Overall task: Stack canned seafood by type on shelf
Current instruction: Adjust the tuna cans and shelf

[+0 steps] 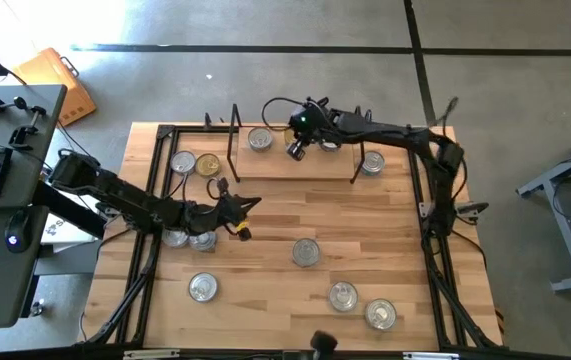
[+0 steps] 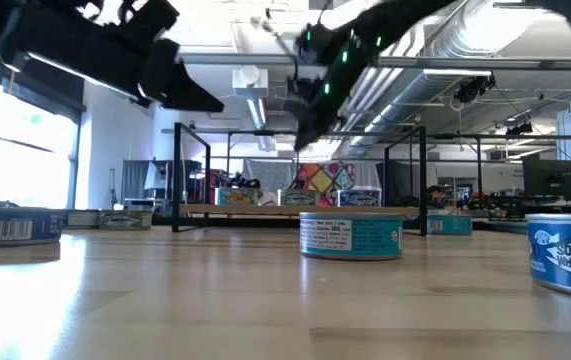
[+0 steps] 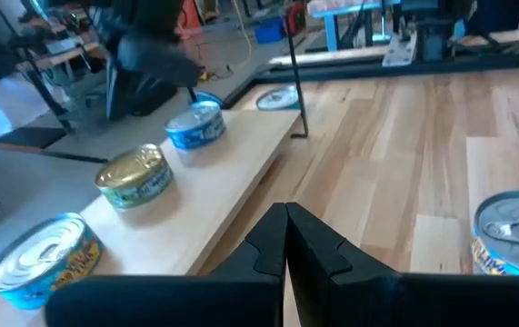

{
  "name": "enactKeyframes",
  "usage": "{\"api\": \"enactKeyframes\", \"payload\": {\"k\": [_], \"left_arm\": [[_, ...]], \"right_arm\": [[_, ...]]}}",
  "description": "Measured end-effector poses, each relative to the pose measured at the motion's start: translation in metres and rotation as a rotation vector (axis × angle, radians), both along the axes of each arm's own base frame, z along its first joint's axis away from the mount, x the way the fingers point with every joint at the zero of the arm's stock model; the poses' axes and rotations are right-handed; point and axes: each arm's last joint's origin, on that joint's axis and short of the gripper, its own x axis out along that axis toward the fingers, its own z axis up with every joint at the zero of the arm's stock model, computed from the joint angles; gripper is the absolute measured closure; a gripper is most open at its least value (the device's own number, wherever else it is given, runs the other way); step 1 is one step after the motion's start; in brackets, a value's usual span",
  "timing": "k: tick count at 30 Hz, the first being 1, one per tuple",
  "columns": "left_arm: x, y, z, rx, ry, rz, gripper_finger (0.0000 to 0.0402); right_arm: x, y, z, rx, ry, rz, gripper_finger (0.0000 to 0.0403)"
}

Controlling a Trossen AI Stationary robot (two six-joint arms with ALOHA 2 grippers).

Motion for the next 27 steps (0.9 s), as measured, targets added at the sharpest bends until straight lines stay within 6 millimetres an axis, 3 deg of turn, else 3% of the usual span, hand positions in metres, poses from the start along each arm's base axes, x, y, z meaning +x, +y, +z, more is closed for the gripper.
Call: {"api": "enactKeyframes", "payload": {"k": [4,7,11,16,21,27], "left_arm": [[-0.012,-0.012,0.012,0.027,-0.019,0.009,0.0401],[-0.023,-0.022,0.018,0.043,-0.02,0.014,0.0401],[-0.04,-0.033,0.023,0.049,-0.012,0.015,0.0401],[-0.055,-0.04,0.017,0.051,0.059,-0.005,0.0402],[-0.062,-0.036,0.007,-0.014,0.088,0.07,0.0397],[-0.066,-0.024,-0.002,-0.073,0.093,0.188,0.0343]], "right_arm": [[0.0,0.054,0.031,-0.05,0.007,0.132,0.0401],[-0.006,0.103,0.042,-0.105,0.017,0.219,0.0401],[-0.033,0.165,0.033,-0.141,0.023,0.291,0.0401],[-0.087,0.222,0.016,-0.108,-0.058,0.269,0.0401],[-0.137,0.252,0.001,-0.017,-0.142,0.226,0.0401],[-0.177,0.25,-0.023,0.127,-0.177,0.108,0.0384]]}}
